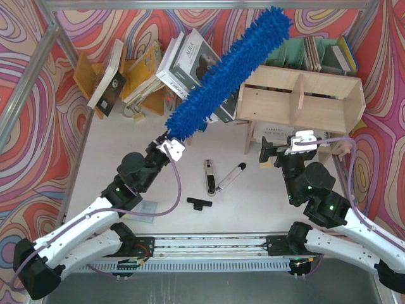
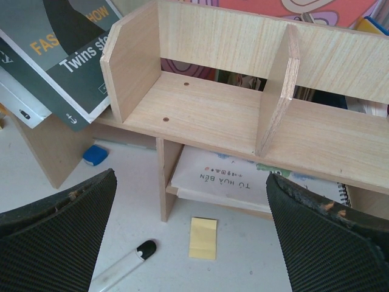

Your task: Dust the bookshelf with a duster

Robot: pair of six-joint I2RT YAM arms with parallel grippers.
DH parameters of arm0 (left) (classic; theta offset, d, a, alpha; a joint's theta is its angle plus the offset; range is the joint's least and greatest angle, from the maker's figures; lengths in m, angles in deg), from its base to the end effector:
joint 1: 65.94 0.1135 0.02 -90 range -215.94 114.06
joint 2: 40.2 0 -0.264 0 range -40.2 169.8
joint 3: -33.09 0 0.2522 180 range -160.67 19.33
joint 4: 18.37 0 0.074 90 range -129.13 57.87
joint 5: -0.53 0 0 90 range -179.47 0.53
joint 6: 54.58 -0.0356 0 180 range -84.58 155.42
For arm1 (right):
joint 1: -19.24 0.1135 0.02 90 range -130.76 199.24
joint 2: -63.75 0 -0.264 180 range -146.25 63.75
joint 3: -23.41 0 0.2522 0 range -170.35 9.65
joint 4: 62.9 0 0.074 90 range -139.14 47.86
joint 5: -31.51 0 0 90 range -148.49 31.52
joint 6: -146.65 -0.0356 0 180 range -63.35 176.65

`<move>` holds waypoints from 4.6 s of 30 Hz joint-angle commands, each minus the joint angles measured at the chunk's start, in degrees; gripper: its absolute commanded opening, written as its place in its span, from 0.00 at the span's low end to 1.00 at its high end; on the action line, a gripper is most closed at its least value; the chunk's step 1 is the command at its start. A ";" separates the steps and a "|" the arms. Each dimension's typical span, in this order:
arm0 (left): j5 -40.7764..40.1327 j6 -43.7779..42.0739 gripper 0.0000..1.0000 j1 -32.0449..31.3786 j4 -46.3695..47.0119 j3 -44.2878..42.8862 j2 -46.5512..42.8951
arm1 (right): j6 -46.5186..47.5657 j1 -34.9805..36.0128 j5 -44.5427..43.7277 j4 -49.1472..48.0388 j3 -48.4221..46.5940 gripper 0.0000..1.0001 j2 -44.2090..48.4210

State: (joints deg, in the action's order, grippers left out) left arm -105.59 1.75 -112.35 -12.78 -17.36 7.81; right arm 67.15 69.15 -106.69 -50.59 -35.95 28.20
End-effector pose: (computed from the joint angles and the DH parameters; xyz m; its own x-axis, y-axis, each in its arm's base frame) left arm 0.1468 -0.1399 0.3356 0.3608 0.3934 -0.8456 0.3679 0.7731 0.5167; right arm 0.1051 0.0837 0.3883 0.1334 -0.0301 -0.9906 -0.0154 0.9994 -0.0324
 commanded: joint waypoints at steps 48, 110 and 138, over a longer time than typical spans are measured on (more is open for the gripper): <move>33.79 -1.34 0.00 23.50 -1.56 -12.62 11.75 | 4.18 0.01 -2.51 -5.14 1.72 0.99 -1.46; 42.59 -4.44 0.00 25.38 -7.24 -13.57 13.55 | 3.82 -0.02 -2.24 -4.70 1.43 0.99 -1.34; 36.91 -9.38 0.00 22.74 -11.49 -14.71 11.95 | 3.48 -0.09 -1.72 -4.43 1.45 0.99 -0.93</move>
State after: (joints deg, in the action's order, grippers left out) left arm -68.50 -9.92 -91.83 -30.26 -31.48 22.65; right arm 70.49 69.15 -107.98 -53.58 -34.51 27.23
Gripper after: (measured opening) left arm 0.344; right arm 0.987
